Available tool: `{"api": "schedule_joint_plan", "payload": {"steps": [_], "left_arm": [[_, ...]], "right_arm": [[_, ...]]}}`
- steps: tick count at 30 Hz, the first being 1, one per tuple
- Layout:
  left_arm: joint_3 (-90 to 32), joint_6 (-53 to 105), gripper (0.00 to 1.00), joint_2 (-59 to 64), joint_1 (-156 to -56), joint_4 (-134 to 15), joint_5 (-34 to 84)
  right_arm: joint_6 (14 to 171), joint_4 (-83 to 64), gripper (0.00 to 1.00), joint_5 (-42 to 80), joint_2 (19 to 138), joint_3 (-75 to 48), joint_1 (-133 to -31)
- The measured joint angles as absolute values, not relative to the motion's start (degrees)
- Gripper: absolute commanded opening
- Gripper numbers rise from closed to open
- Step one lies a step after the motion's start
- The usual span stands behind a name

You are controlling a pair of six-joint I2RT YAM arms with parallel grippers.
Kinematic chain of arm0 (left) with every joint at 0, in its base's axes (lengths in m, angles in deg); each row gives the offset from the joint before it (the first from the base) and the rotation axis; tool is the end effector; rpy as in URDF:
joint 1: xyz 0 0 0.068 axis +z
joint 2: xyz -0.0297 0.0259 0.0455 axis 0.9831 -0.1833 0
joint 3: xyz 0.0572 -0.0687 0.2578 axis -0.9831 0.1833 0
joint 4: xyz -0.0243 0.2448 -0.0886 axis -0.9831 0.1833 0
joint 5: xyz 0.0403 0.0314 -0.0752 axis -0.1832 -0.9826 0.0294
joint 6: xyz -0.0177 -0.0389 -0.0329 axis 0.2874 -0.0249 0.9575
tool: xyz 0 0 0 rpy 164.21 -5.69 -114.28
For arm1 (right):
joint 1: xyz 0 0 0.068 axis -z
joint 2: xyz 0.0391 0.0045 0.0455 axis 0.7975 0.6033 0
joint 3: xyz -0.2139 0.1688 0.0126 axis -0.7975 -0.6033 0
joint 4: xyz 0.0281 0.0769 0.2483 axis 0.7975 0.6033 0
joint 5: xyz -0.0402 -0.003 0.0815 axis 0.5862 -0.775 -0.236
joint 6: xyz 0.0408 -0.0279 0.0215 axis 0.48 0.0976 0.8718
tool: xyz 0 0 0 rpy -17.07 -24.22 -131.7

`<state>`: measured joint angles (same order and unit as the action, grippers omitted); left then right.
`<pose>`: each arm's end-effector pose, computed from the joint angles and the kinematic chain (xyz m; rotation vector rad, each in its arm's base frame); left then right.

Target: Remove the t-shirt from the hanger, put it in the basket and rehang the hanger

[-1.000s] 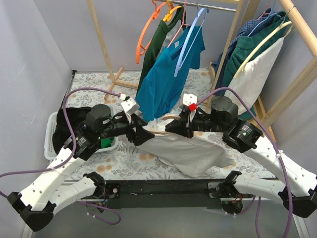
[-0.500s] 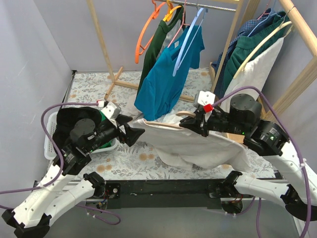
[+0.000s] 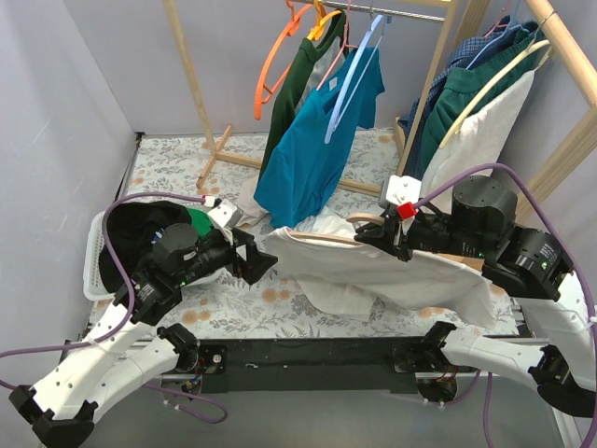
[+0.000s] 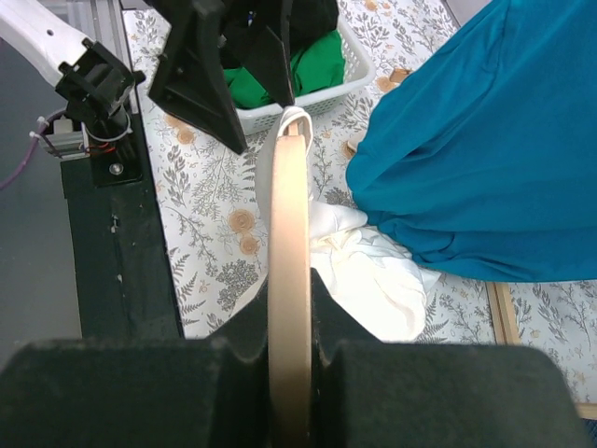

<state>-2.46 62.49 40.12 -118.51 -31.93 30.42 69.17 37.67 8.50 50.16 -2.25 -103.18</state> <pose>0.1096 -0.0998 0.3363 0.0180 2.0677 -1.2283 0.0781 0.1111 0.4850 -1.2013 1.4127 0.6942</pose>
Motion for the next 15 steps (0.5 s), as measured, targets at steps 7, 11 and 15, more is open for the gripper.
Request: {"api": "schedule_joint_plan", "payload": {"steps": [7, 11, 15], "left_arm": [[0.5, 62.8, 0.62, 35.3, -118.5, -34.5, 30.2], [2.5, 63.3, 0.32, 34.4, -118.5, -35.7, 30.7], [3.3, 64.5, 0.04, 34.7, -118.5, -36.8, 29.2]], "right_arm": [[69.0, 38.6, 0.01, 8.3, 49.9, 0.0, -103.2], [68.9, 39.1, 0.01, 8.5, 49.7, 1.8, -103.2], [68.9, 39.5, 0.01, 8.0, 49.2, 2.0, -103.2]]}}
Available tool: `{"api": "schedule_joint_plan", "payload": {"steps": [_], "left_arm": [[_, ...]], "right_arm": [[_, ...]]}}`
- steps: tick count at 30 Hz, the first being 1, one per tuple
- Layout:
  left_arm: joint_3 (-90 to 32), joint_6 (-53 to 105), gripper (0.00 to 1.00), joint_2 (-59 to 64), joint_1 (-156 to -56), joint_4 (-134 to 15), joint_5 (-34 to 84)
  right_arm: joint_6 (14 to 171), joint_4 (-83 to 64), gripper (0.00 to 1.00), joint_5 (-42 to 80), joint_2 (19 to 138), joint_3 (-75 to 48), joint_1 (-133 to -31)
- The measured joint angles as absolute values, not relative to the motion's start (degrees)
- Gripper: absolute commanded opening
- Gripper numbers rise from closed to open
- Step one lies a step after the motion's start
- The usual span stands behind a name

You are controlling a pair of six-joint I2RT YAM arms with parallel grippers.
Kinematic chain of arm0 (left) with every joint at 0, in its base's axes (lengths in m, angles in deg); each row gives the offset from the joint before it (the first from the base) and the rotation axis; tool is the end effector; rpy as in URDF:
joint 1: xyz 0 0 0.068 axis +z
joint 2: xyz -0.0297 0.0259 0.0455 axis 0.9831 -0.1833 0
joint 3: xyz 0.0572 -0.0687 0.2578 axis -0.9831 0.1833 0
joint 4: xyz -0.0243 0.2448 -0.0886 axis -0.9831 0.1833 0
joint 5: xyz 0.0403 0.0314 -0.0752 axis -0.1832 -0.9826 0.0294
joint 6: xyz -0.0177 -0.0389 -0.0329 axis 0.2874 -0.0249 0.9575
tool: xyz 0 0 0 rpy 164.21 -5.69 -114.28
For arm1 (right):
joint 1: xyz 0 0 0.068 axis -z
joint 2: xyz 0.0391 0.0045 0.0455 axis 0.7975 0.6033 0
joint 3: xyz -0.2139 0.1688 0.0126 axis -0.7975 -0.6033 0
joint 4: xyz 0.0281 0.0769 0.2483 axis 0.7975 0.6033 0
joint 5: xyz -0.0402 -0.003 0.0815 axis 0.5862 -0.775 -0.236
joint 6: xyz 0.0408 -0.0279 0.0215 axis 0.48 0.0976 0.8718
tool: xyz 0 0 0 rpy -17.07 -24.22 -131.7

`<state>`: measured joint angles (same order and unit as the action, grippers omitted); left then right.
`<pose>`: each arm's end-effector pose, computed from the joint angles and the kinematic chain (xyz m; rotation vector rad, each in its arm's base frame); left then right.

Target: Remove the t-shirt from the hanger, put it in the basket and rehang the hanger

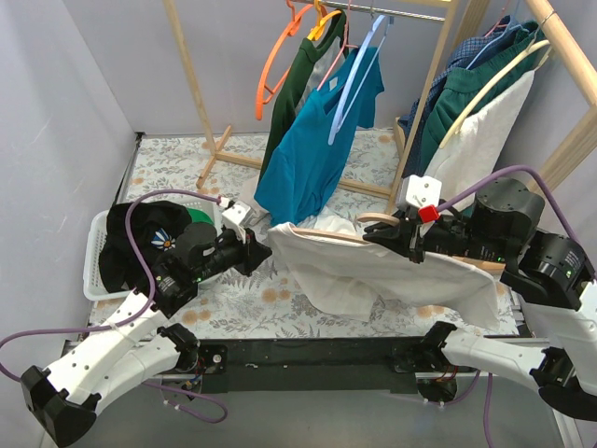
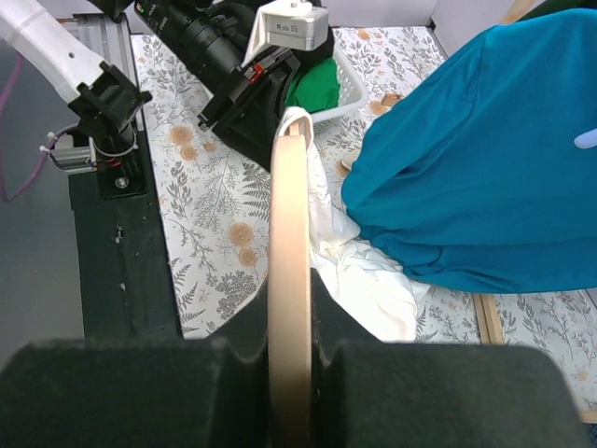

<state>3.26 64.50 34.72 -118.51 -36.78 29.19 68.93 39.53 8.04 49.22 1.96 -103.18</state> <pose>0.1301 -0.1155 0.2973 -0.0561 2.1848 -1.1756 0.0653 0.0961 0.5030 -1.1815 1.3540 0.7006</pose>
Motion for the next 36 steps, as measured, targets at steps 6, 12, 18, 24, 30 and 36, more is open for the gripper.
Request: {"api": "schedule_joint_plan", "payload": {"steps": [6, 12, 18, 24, 30, 36], "left_arm": [[3.3, 66.2, 0.12, 34.7, -118.5, -39.5, 24.7], [3.3, 65.4, 0.55, 34.9, -118.5, -39.4, 25.1], [3.0, 64.7, 0.6, 35.0, -118.5, -38.9, 26.2], [2.9, 63.1, 0.63, 35.1, -118.5, -36.5, 25.7], [1.6, 60.2, 0.67, 37.5, -118.5, -30.5, 25.9], [0.4, 58.8, 0.67, 40.6, -118.5, -29.9, 31.6]], "right_arm": [[69.5, 39.2, 0.01, 7.2, 47.4, -1.4, -103.2], [70.5, 39.5, 0.01, 7.0, 46.3, -4.2, -103.2], [70.5, 39.4, 0.01, 7.0, 47.2, -3.9, -103.2], [70.2, 39.6, 0.01, 8.4, 48.3, -0.9, -103.2], [69.8, 39.6, 0.01, 9.2, 47.8, 2.5, -103.2], [69.5, 39.6, 0.01, 8.3, 47.2, 2.6, -103.2]]}}
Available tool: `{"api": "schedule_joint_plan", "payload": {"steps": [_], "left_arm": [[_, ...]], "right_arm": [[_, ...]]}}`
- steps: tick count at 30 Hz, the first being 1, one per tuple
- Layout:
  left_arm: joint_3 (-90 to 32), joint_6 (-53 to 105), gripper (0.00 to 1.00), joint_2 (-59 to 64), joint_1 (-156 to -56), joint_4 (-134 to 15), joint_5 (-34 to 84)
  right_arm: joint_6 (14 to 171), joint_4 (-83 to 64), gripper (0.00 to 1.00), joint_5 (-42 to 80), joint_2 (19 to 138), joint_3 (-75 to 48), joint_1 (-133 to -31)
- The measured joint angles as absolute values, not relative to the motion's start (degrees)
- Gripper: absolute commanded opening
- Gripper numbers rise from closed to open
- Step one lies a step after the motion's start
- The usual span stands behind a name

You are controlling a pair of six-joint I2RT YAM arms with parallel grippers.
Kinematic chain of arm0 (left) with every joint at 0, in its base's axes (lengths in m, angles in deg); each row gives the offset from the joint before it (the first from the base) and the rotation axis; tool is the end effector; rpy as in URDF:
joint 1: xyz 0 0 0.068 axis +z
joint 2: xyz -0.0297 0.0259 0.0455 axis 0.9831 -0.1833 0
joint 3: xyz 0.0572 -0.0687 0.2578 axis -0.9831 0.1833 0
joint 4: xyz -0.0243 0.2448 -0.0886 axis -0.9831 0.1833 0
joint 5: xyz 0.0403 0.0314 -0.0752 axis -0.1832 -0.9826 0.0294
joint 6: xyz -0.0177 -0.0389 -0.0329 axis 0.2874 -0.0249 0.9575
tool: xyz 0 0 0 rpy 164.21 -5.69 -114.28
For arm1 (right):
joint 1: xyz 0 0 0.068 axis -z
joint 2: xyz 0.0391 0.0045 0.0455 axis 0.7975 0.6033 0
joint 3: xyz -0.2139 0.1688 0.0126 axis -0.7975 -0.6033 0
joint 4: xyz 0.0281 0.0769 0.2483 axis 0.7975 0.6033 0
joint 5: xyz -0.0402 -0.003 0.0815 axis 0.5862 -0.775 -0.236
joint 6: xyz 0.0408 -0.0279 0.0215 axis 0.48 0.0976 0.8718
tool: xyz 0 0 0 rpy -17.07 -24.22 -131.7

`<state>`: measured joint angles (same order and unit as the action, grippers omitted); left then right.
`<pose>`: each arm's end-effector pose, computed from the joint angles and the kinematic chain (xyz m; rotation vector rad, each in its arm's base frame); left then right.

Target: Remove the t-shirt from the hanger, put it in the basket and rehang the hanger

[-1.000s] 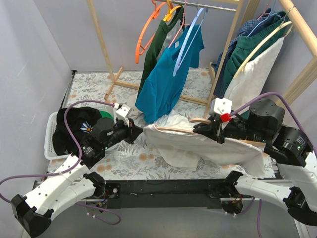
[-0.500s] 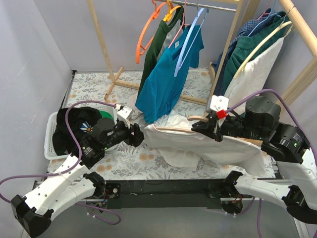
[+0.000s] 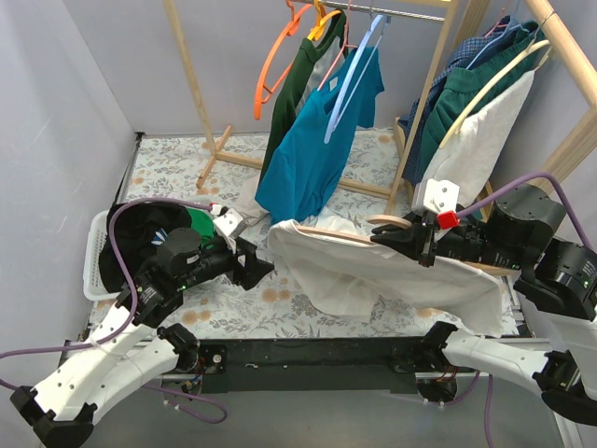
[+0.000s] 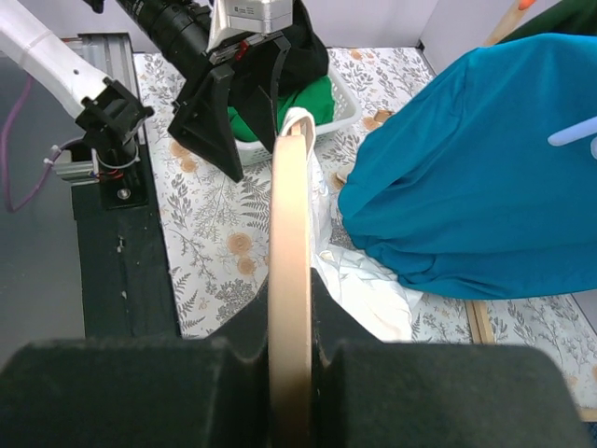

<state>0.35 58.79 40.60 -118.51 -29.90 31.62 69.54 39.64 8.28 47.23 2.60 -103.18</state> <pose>0.1086 -0.0999 0.3172 0.0883 2.1359 -1.1739 0.0554 0.0839 0.5086 -1.1516 1.3229 0.7061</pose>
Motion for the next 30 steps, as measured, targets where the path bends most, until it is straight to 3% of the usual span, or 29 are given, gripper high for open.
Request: {"api": "schedule_joint_plan", "payload": {"steps": [10, 12, 13, 14, 30], "left_arm": [[0.3, 58.4, 0.43, 36.8, -118.5, -35.6, 36.6], [0.3, 58.4, 0.24, 36.3, -118.5, -36.5, 36.9], [0.3, 58.5, 0.02, 36.2, -118.5, -37.0, 36.9], [0.3, 58.6, 0.0, 36.1, -118.5, -37.4, 36.8], [0.3, 61.0, 0.0, 37.1, -118.9, -37.4, 9.9]], "right_arm": [[69.4, 39.7, 0.01, 2.7, 48.7, 2.6, -103.2], [69.3, 39.7, 0.01, 2.1, 48.9, 2.6, -103.2], [69.3, 39.7, 0.01, 2.0, 48.9, 2.6, -103.2], [69.3, 39.7, 0.01, 2.0, 49.0, 2.6, -103.2], [72.2, 38.3, 0.01, 7.7, 39.5, -8.3, -103.2]]}}
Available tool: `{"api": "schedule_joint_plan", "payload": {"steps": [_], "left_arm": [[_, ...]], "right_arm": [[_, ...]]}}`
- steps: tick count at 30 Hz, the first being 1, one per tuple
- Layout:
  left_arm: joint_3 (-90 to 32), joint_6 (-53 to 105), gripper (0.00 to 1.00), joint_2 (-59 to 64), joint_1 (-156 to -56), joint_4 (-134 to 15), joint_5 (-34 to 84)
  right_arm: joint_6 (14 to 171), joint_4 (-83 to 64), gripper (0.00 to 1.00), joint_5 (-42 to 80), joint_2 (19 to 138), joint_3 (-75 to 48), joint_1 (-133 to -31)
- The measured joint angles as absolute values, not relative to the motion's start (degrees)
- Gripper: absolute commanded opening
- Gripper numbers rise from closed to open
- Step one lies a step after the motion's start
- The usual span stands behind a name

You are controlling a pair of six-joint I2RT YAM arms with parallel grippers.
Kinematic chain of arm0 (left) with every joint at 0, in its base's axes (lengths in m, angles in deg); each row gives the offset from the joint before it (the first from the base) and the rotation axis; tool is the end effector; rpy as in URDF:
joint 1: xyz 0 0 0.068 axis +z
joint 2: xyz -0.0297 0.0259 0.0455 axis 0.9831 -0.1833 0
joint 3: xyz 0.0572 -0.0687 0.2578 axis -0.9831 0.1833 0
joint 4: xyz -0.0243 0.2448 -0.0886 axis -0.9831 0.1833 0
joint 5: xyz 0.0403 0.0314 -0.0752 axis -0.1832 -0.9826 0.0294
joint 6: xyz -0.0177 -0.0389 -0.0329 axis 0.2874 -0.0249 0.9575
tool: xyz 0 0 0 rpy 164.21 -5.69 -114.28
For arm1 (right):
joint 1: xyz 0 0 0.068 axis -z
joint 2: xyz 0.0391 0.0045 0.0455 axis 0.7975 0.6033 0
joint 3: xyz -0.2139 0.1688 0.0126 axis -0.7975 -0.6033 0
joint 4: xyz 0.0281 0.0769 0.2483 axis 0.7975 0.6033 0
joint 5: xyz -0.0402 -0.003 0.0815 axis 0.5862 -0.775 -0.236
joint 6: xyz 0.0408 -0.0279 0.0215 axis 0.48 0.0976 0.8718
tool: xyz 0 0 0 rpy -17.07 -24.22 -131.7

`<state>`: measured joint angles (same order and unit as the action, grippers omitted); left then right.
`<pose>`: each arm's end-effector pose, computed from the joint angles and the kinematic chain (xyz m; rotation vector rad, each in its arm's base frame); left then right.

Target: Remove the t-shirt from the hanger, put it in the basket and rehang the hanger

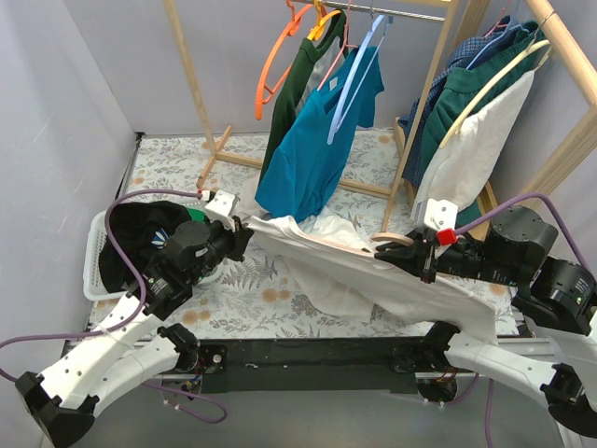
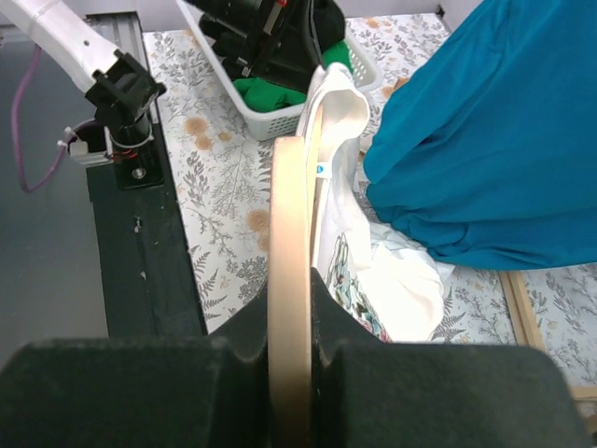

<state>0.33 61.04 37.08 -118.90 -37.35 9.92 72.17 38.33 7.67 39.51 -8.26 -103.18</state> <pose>0.1306 -0.1020 0.3220 -0.2118 1.9705 -0.9055 0.0455 0.0726 0.4725 -1.1456 1.3780 0.7470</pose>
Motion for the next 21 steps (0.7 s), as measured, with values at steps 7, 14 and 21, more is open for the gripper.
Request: {"api": "schedule_joint_plan", "payload": {"steps": [7, 14, 21], "left_arm": [[-0.2, 65.7, 0.0, 29.2, -119.4, -37.2, 5.2], [-0.2, 68.2, 0.0, 28.7, -119.4, -37.7, 9.3], [-0.1, 65.9, 0.0, 25.8, -118.7, -34.9, 23.6]], "right_arm": [[72.8, 38.2, 0.01, 11.1, 37.9, -7.6, -103.2], [72.9, 37.8, 0.01, 13.5, 37.4, -6.3, -103.2], [72.9, 32.8, 0.01, 13.8, 39.0, -6.7, -103.2]]}}
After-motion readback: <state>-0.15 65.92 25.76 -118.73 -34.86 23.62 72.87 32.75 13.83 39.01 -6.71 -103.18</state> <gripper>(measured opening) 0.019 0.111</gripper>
